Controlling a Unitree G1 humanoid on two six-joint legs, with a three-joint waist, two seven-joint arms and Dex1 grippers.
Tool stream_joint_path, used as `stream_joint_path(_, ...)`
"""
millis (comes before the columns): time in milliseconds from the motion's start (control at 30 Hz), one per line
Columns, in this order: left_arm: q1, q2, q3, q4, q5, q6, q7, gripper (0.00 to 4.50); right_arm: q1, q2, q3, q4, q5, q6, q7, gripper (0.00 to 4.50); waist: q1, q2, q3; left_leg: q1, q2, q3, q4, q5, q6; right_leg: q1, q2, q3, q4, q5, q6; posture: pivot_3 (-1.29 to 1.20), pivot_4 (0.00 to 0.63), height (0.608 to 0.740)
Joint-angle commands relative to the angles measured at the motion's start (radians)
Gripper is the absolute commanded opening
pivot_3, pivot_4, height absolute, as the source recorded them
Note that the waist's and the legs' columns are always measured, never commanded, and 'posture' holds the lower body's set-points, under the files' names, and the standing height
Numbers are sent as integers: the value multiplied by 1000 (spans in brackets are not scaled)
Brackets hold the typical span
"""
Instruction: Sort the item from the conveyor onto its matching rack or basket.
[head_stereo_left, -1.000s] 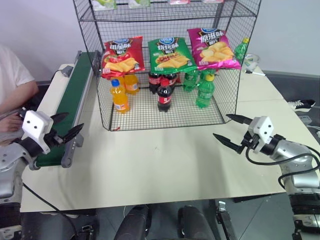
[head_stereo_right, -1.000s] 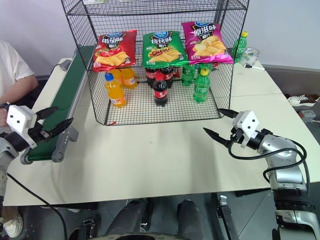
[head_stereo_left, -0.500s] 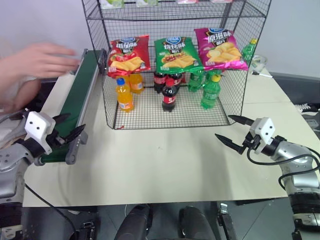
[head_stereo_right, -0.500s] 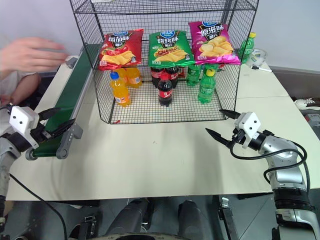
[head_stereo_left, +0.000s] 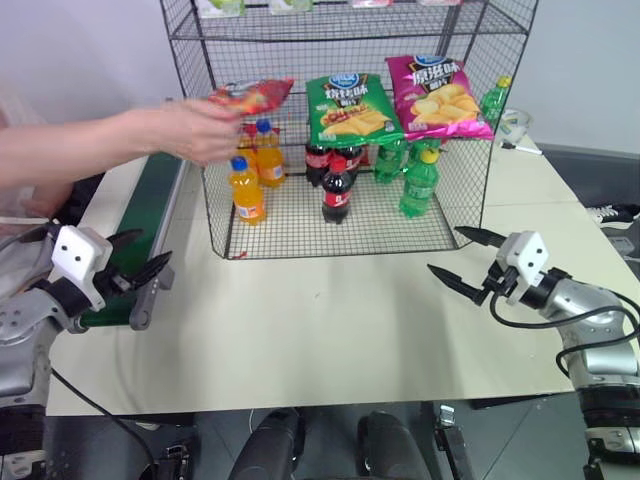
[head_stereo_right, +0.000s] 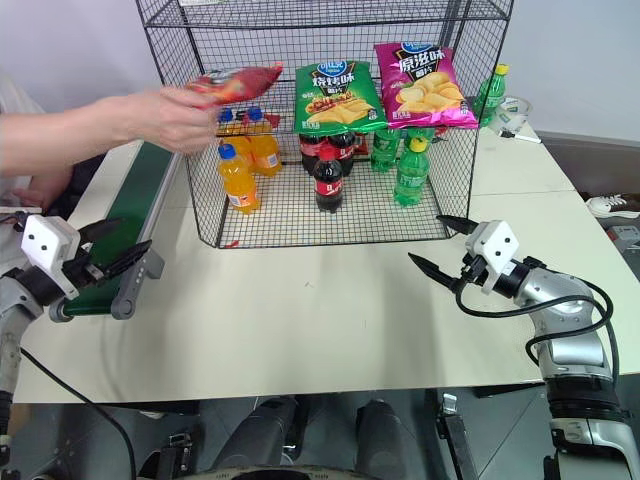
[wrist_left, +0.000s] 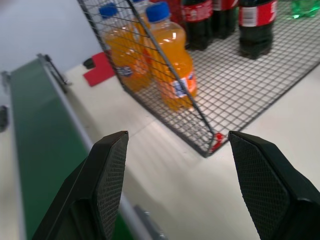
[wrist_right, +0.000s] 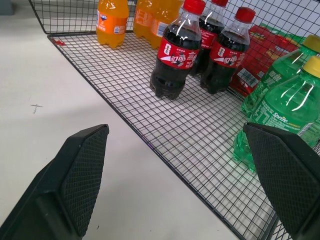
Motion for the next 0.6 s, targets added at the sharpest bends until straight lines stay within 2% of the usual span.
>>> stream_joint_path(33,12,9,42,-43,-49,25,-25,3329,-21,-9,-9,-43,3,0,-3,4500,0,0,0,0,0,0,0,0,0,0,0,0,0,0,0,0,150,740)
stream_joint_path(600,37,3,36,-61,-5,-45,-2,3329,-38,-8,15,-91,-16,39,-16,4500,1,0,0,0,0,0,0,0,0,0,0,0,0,0,0,0,150,740)
